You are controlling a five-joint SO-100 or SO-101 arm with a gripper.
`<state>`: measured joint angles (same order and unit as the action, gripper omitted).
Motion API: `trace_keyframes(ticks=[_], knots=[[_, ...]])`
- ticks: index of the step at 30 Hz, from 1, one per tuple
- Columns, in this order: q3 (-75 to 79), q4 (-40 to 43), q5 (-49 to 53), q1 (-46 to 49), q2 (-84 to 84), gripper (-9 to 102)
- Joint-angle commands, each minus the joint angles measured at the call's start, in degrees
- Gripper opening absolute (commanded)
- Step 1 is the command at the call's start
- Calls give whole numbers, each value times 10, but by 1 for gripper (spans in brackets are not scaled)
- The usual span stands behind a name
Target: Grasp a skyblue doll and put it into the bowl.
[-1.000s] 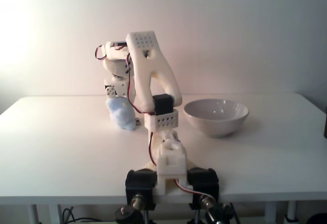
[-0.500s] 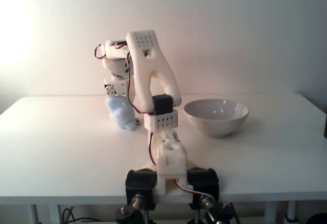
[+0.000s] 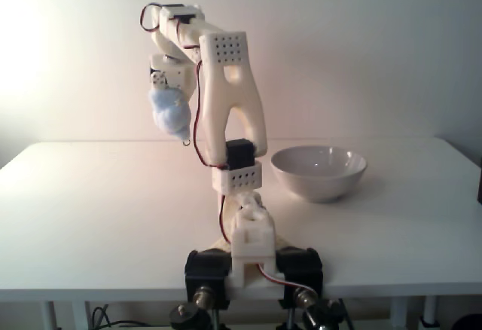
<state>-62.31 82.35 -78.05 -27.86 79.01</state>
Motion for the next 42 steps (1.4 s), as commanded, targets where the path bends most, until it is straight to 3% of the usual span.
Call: trace_keyframes(ticks=[1,7,26,42], knots=[[11,21,2,15,67,0],[11,28,-1,69,142,0],[11,51,-10,383,214,1],[-59,52,-47,512,205,1]])
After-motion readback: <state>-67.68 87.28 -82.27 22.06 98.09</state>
